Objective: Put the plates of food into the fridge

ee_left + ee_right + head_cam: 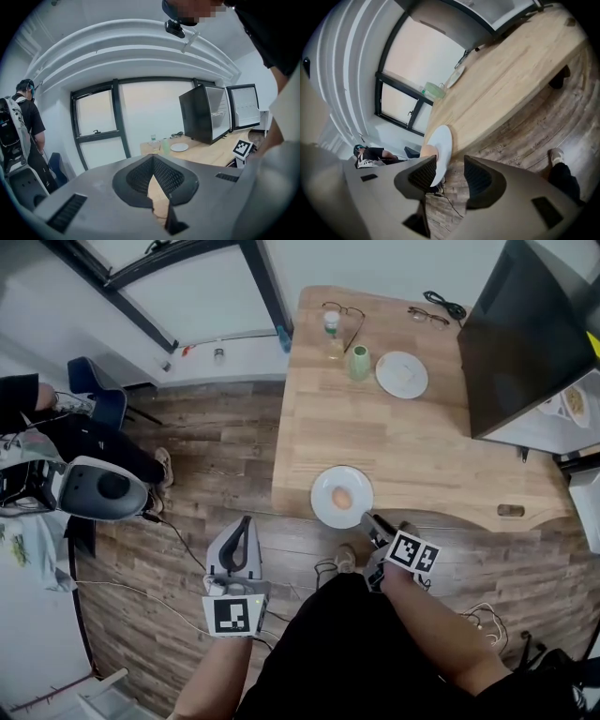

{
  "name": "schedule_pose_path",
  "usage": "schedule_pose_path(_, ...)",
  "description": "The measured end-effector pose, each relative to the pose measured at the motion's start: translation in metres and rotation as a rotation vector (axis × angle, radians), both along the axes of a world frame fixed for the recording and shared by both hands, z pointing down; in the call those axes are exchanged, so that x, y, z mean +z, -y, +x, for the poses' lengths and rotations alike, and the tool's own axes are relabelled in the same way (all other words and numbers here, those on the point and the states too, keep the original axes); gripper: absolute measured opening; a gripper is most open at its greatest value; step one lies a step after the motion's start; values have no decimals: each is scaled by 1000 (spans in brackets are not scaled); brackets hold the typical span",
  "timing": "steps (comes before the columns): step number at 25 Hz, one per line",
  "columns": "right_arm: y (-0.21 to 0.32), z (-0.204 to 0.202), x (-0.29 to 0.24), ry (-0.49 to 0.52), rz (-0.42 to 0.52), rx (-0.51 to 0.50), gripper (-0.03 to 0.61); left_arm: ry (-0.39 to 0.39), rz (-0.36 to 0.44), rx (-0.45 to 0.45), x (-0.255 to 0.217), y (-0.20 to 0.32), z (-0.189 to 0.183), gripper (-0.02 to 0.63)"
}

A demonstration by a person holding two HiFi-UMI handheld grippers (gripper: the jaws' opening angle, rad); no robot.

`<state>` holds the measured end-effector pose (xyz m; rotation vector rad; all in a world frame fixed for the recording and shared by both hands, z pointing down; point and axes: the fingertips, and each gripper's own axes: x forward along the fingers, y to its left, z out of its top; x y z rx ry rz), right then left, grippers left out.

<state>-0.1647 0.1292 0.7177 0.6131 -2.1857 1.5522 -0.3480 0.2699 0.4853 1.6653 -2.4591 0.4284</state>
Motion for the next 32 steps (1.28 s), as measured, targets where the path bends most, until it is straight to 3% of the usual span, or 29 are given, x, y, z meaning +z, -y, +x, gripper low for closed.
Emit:
schedule_pose_path(6,1,-15,16,25,-59,48,187,-26,-2,9,0,0,7,3)
schedule_pose_path(10,-1,-23,25,49,-115,74,187,0,-22,14,-1,0,7,3)
schedule_pose_path(15,-1,-24,27,63,-127,85,186,-4,-28,4,-1,-2,6,3)
schedule_pose_path(23,-2,-12,10,114,-139,90,44,20,-17,42,-4,9,11,3)
schedule_pose_path(32,27,7,-18,178,-135,140,35,-19,14,83,-10,43,21,3)
